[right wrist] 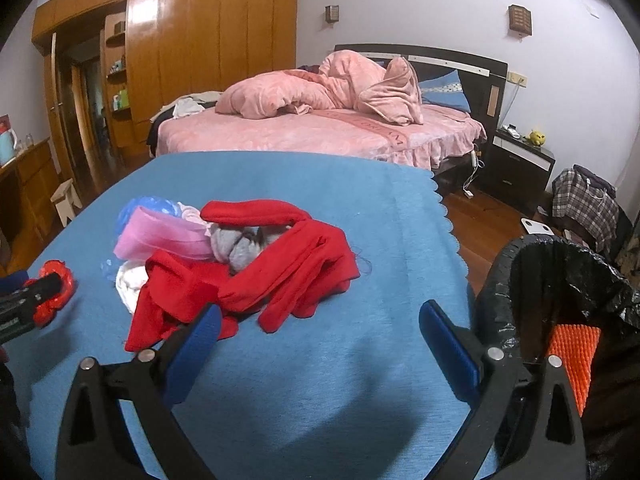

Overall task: Collect trash
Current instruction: 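Grasp the red plastic bag with the left gripper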

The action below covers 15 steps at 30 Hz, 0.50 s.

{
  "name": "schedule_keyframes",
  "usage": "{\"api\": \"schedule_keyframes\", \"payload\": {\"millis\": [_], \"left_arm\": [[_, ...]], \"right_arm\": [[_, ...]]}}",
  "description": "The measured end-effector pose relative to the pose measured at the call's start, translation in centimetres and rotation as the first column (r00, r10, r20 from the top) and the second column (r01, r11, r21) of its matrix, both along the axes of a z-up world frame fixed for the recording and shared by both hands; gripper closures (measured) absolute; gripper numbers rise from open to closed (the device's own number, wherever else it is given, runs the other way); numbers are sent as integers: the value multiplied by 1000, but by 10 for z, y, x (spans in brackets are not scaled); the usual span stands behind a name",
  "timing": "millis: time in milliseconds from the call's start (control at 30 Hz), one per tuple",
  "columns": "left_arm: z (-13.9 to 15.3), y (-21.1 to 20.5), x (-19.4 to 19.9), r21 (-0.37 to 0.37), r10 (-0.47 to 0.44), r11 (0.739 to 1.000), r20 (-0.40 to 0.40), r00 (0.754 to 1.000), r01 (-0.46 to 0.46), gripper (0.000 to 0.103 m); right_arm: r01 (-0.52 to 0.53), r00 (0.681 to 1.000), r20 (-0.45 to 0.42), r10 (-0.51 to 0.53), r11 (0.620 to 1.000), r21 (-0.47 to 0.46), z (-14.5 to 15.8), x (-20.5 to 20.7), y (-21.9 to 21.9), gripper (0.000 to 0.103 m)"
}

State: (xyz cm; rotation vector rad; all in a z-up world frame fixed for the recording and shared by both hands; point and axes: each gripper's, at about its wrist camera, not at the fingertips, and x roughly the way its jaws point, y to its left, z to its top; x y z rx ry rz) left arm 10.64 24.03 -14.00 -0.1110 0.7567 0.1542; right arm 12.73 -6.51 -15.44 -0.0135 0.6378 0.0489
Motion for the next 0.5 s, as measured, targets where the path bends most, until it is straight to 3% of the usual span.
{"api": "schedule_keyframes", "payload": {"millis": [133,267,300,500], "left_arm": [[-10,11,6,-51,9,999,-54,999,-12,25],[-17,13,10,-67,0,998,-89,996,-6,46],[-17,12,11,-65,-8,998,-94,996,2,57],[-11,3,7,-43,-31,999,-56,998,28,62]], "right_arm": [[-1,1000,-8,1,1000,6,-1,2,-1,6],[1,1000,-13,-1,1000,13,-2,3,-4,6],[1,1000,-14,-1,1000,14,-2,3,-4,6],[0,1000,-17,0,1000,20,-4,4,-4,6]]}}
